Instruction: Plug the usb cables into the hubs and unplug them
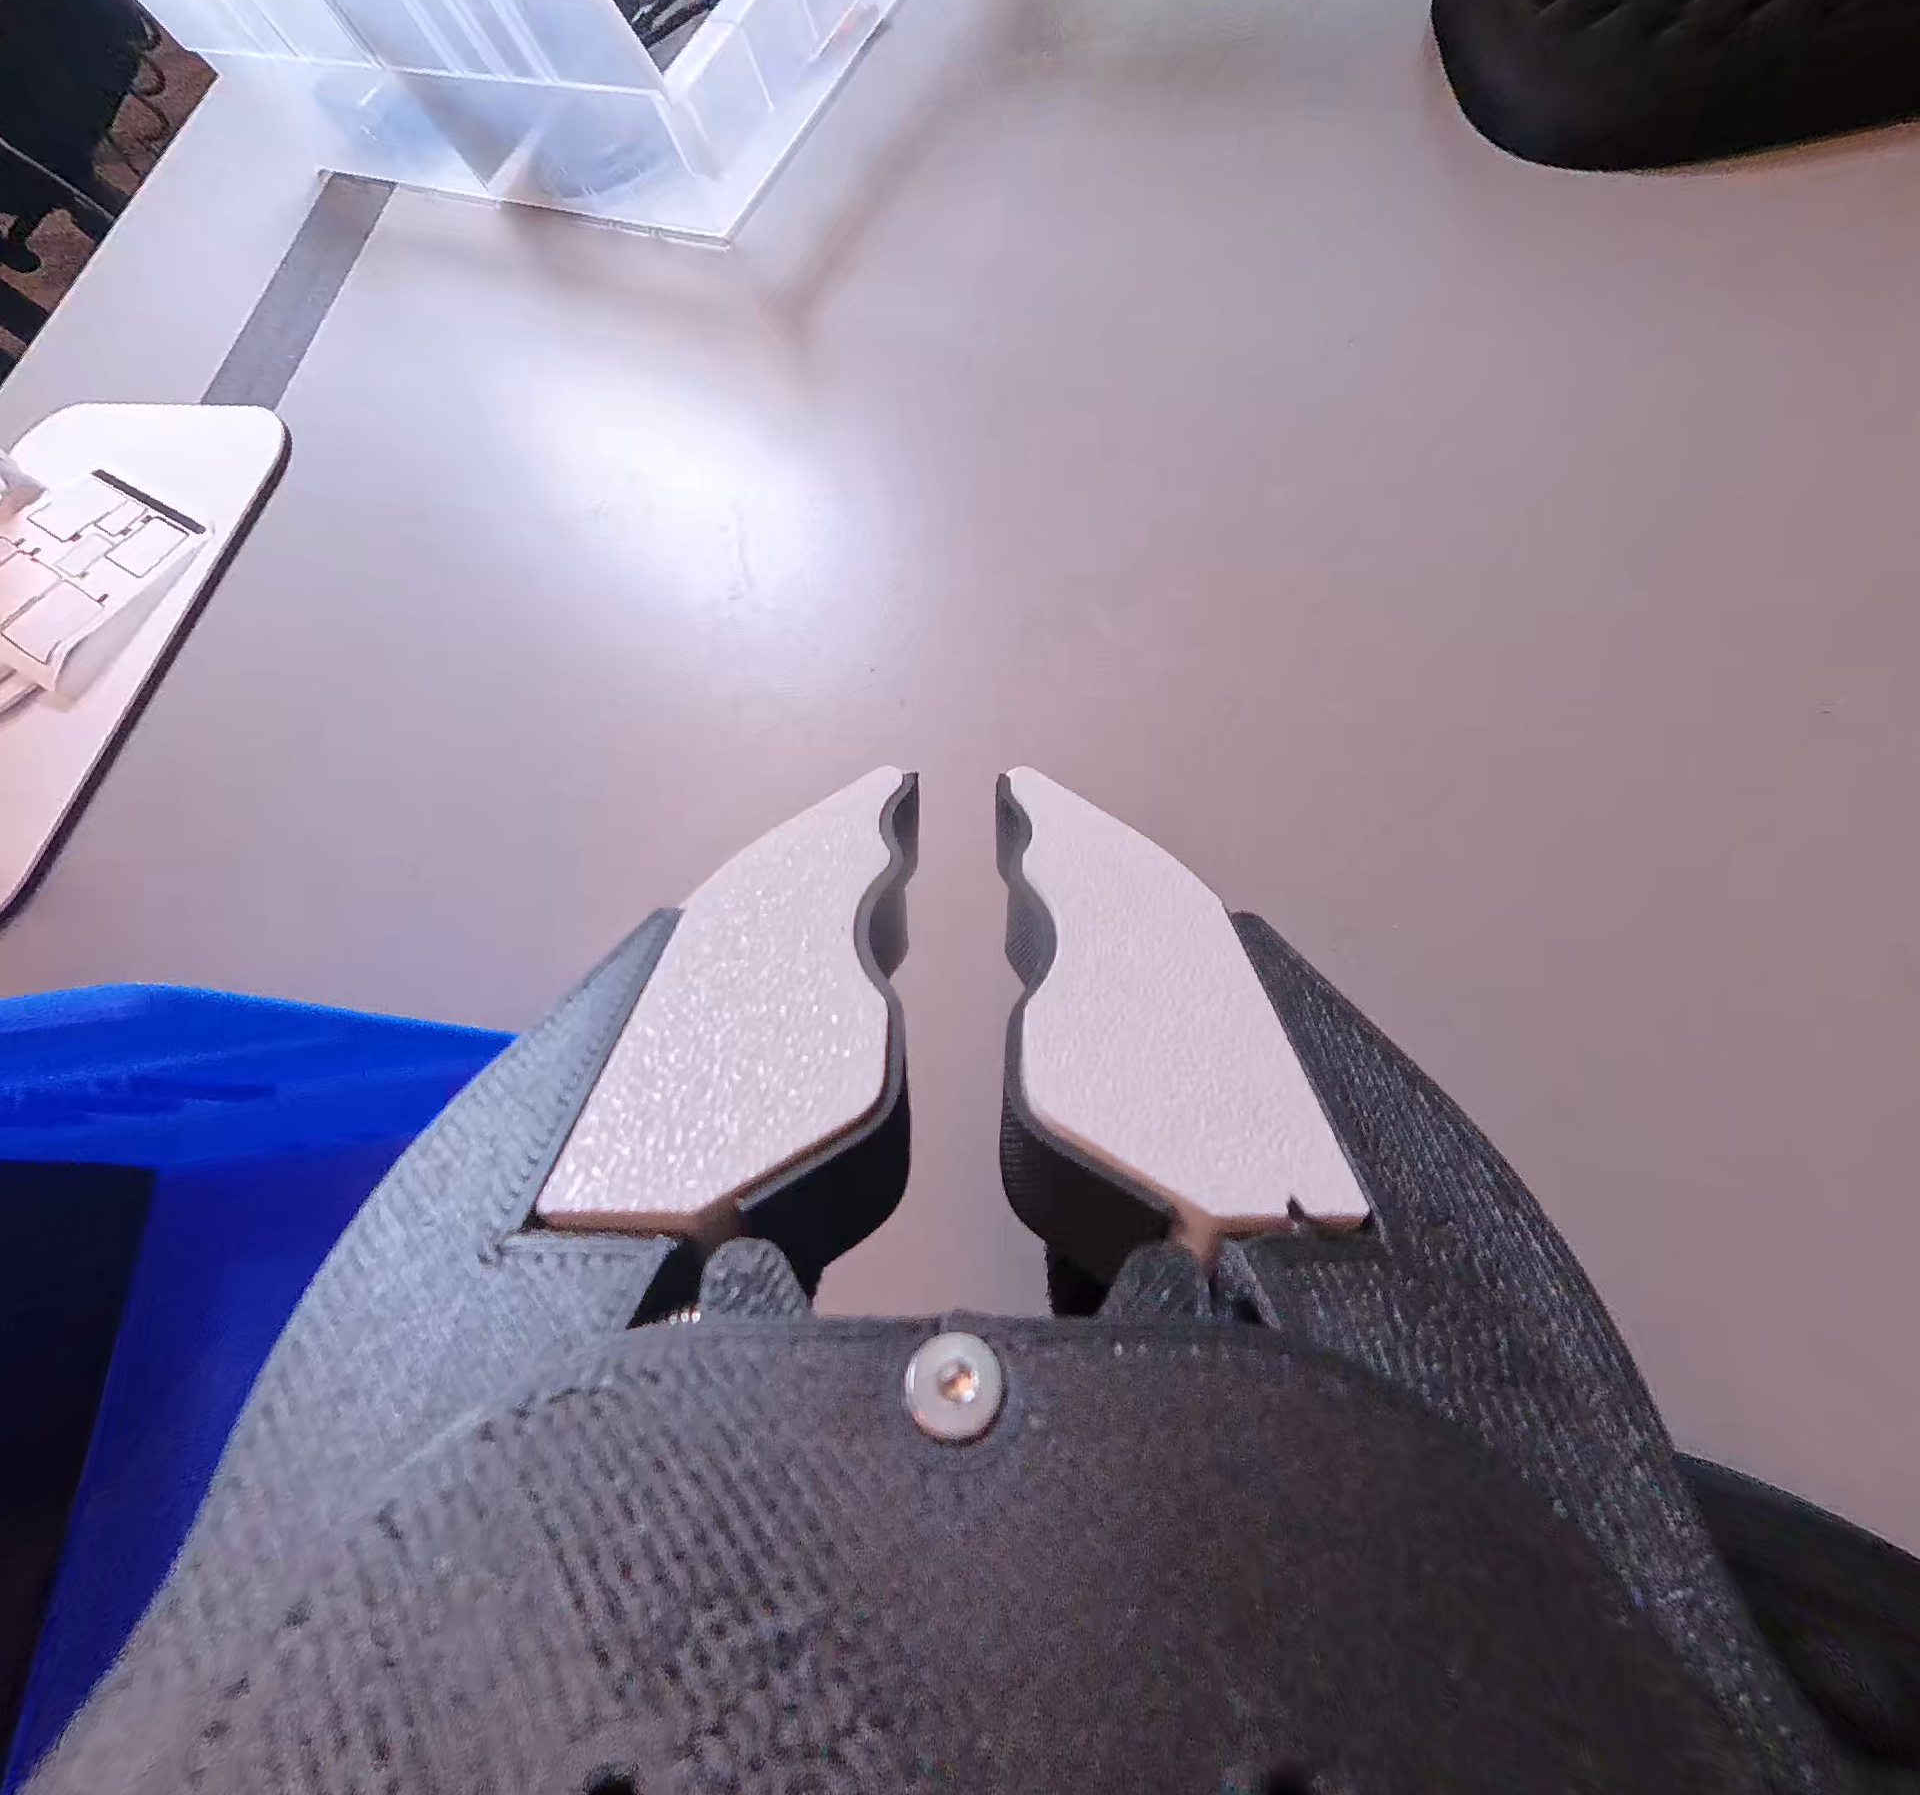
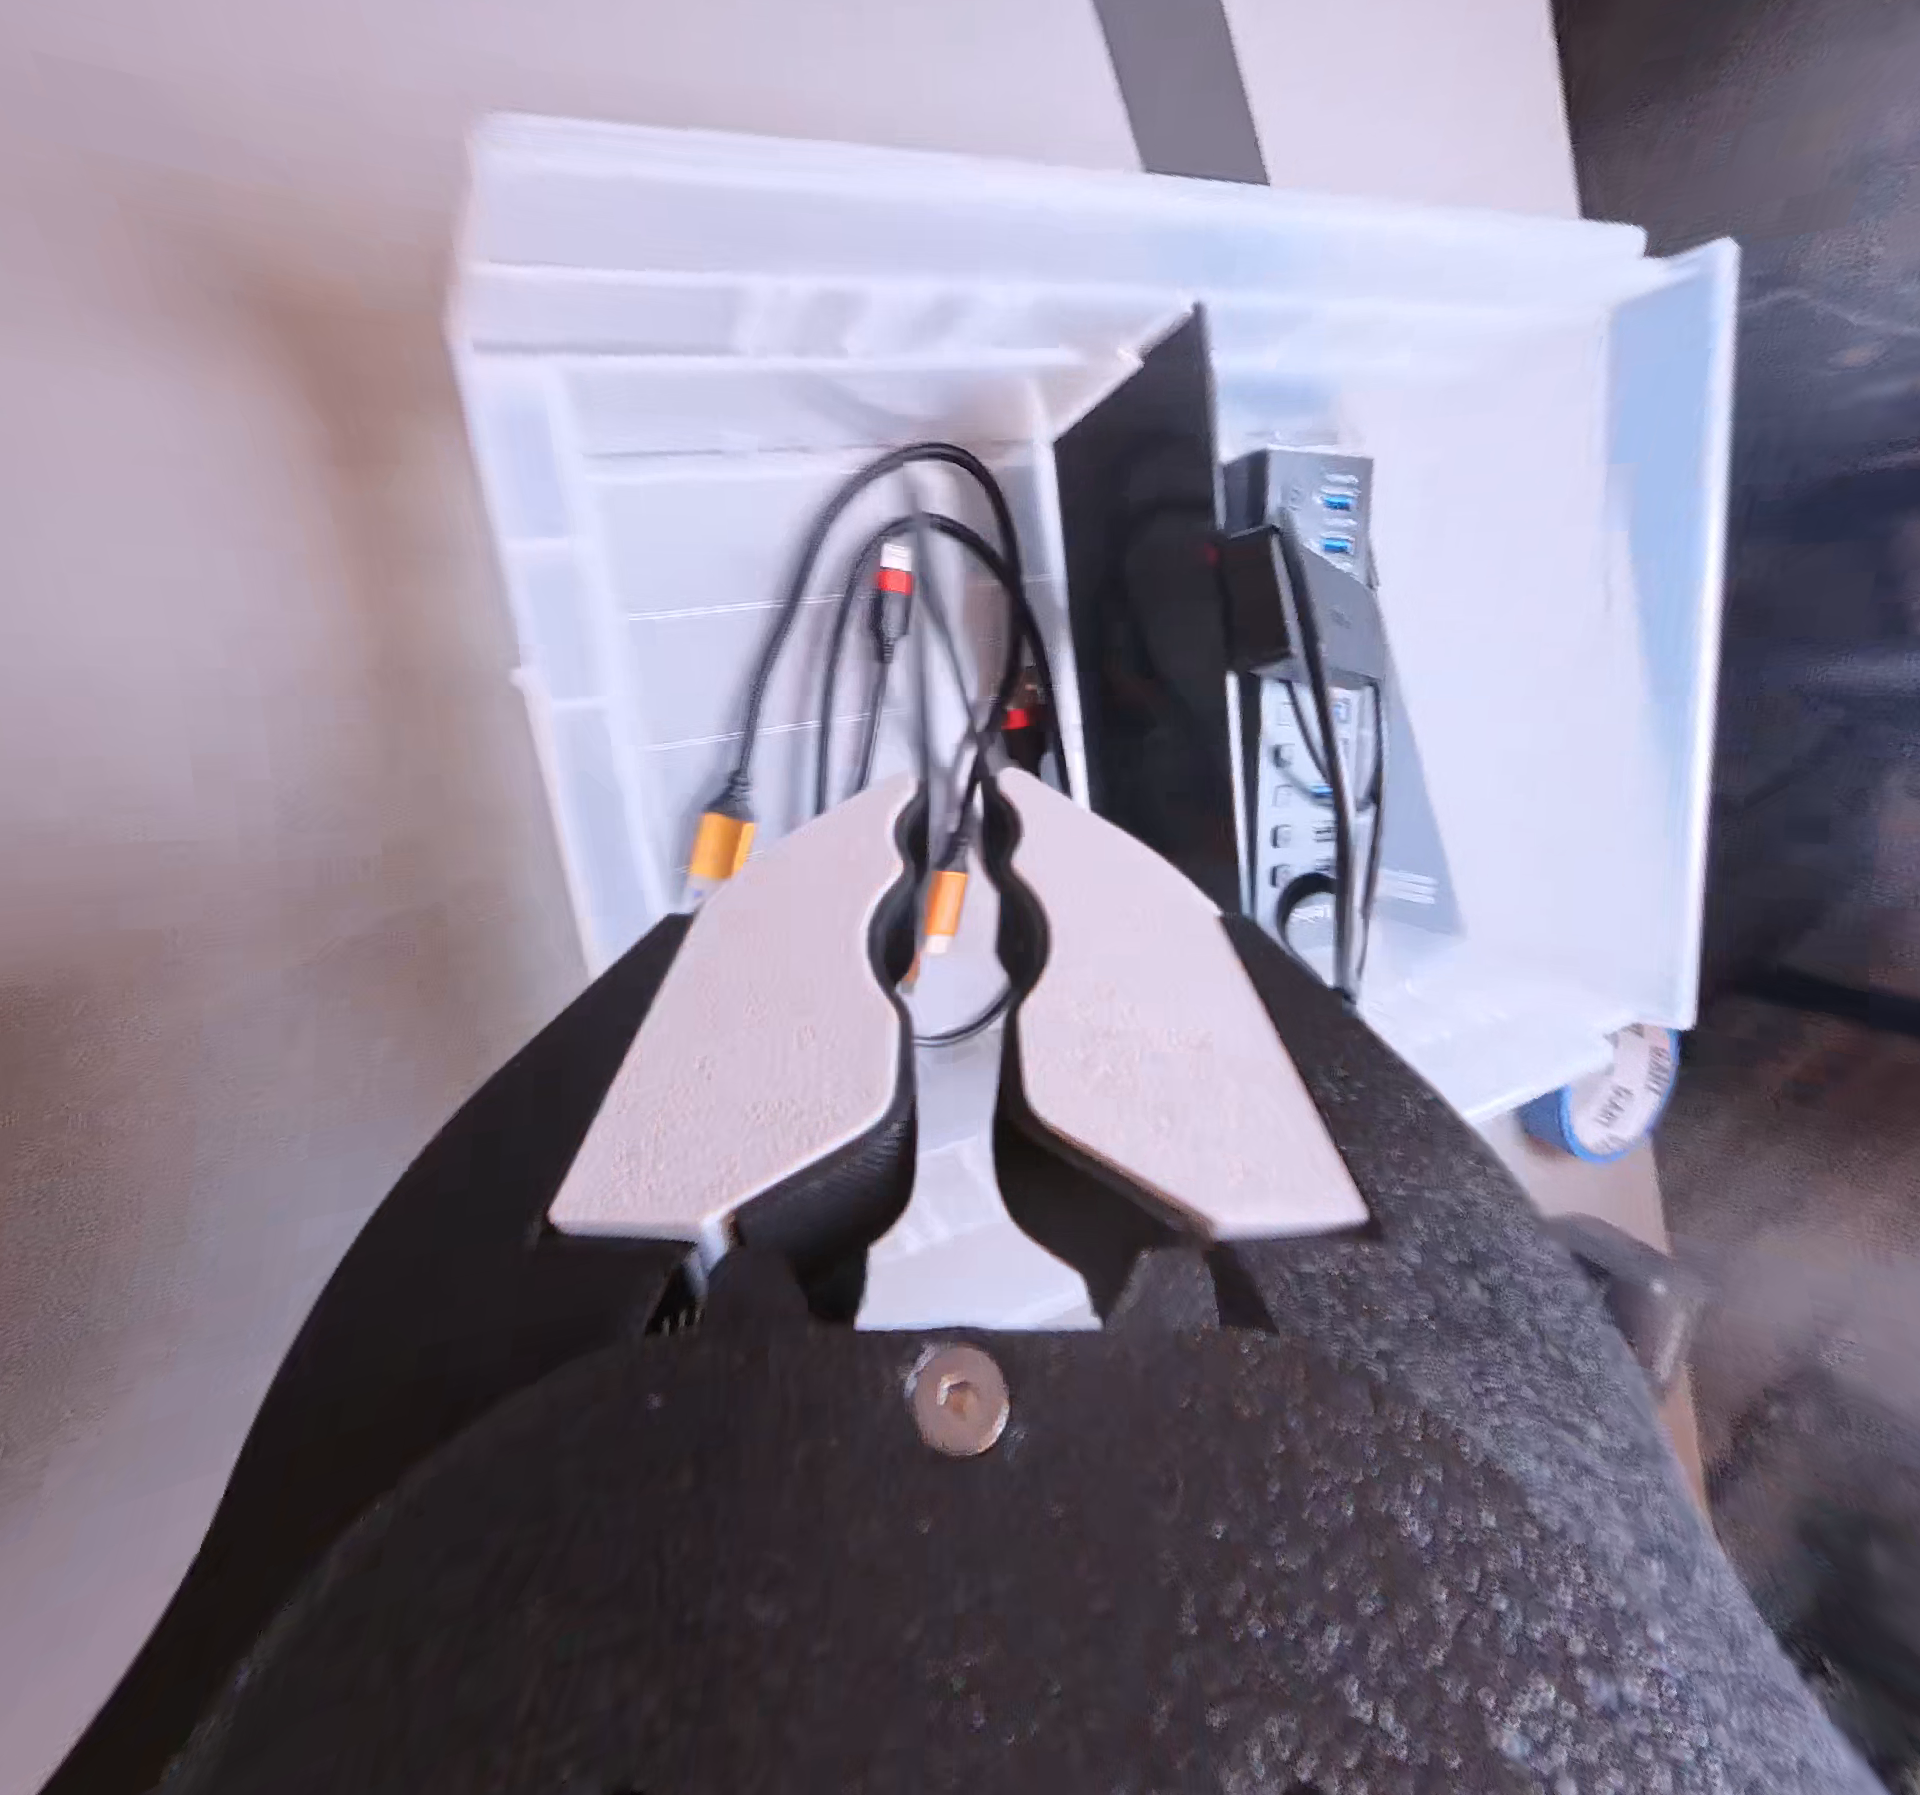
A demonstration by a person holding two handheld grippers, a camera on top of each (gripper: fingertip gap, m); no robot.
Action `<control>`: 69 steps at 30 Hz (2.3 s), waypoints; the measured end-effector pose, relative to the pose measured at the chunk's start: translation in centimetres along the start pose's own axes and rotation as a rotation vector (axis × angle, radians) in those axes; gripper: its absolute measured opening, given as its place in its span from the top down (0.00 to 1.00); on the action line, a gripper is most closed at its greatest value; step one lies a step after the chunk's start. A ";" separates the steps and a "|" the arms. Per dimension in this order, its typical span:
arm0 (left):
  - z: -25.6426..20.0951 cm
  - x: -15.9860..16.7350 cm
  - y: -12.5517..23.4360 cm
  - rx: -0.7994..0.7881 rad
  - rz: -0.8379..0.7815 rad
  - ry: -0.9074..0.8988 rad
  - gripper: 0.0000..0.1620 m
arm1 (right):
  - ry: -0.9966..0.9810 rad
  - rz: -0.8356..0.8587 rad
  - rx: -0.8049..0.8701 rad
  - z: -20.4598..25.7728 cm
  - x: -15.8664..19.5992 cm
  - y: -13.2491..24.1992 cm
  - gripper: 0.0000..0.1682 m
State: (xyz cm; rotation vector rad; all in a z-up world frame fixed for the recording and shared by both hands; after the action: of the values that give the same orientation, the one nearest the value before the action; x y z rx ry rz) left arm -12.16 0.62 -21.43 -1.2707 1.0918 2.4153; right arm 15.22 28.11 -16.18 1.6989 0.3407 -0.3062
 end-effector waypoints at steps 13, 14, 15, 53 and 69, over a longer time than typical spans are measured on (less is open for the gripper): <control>6.5 1.8 4.3 -0.271 0.106 0.051 0.85 | 0.045 -0.024 -0.044 5.9 -0.4 -0.7 0.79; 7.4 2.7 5.2 -0.280 0.151 0.086 0.82 | 0.060 0.012 -0.055 6.7 0.1 -1.2 0.78; 8.0 4.0 5.7 -0.283 0.215 0.118 0.78 | 0.069 0.043 -0.064 7.3 0.6 -1.7 0.77; -3.7 -5.3 -3.8 -0.130 -0.131 0.464 0.55 | -0.562 -0.784 0.278 20.6 1.2 4.1 0.62; -4.8 -11.8 0.9 -0.531 -0.155 0.032 0.91 | -0.457 -0.628 0.454 26.4 1.3 3.7 0.94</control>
State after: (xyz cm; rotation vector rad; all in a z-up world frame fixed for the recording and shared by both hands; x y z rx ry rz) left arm -2.37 -1.55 -13.52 -1.4738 0.3359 2.6598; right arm 17.65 1.56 -17.30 1.8565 0.4794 -1.2915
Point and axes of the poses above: each gripper's, where its closed fingertips meet, y back along the fingers, x out of its underside, z = x × y across the jaws, the point moved 3 cm from there along y, back along the fingers, and after that the axes turned 14 degrees about -x, right-handed, at the moved point
